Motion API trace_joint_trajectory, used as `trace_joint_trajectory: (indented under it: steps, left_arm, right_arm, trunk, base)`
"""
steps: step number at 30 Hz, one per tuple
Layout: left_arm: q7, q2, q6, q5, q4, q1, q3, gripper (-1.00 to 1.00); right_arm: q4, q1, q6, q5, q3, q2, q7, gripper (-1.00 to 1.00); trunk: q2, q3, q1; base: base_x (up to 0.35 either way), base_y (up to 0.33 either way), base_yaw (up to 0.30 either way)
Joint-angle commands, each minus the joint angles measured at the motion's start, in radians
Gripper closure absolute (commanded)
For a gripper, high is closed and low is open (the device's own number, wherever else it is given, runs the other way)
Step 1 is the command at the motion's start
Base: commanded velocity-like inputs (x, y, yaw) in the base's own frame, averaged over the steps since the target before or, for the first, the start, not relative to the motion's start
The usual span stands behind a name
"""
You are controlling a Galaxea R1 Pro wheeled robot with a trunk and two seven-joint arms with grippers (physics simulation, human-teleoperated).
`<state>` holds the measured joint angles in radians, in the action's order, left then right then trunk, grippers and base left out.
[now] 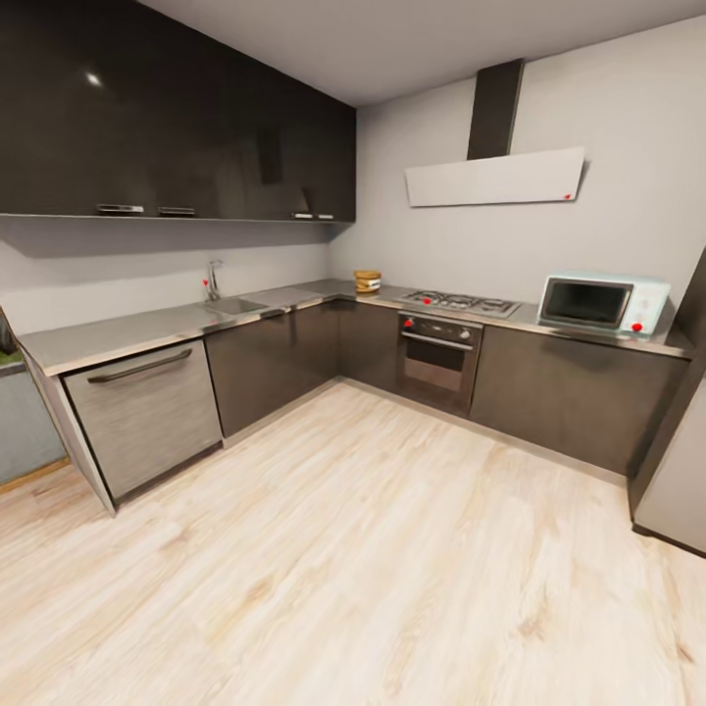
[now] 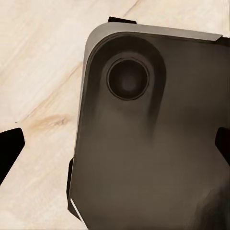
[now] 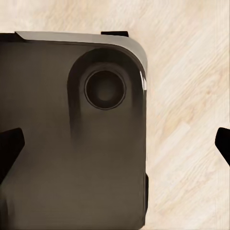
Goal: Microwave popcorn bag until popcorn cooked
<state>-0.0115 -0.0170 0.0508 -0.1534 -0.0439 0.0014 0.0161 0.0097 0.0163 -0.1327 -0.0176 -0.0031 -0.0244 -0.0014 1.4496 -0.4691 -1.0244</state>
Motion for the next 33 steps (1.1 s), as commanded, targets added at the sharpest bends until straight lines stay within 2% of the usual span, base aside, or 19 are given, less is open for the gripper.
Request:
trace_joint_trajectory:
  steps: [1, 9, 33]
  left_arm:
    - [-0.001, 0.000, 0.001, -0.006, -0.001, 0.000, 0.001, -1.00]
    - [-0.001, 0.000, 0.003, -0.005, -0.002, 0.000, 0.001, -1.00]
    - [-0.001, 0.000, 0.003, -0.003, -0.002, 0.000, 0.002, -1.00]
  right_arm:
    - [0.001, 0.001, -0.004, -0.002, 0.000, 0.000, 0.000, -1.00]
    - [0.001, 0.001, -0.004, -0.002, -0.002, 0.000, 0.000, -1.00]
    - [0.001, 0.001, -0.004, -0.005, -0.005, 0.000, 0.000, -1.00]
  trunk:
    - [0.000, -0.001, -0.001]
    - [0.000, -0.001, -0.001]
    - [0.000, -0.001, -0.001]
  base:
    - [0.312, 0.186, 0.000]
    - [0.196, 0.140, -0.067]
    - [0.001, 0.001, -0.243]
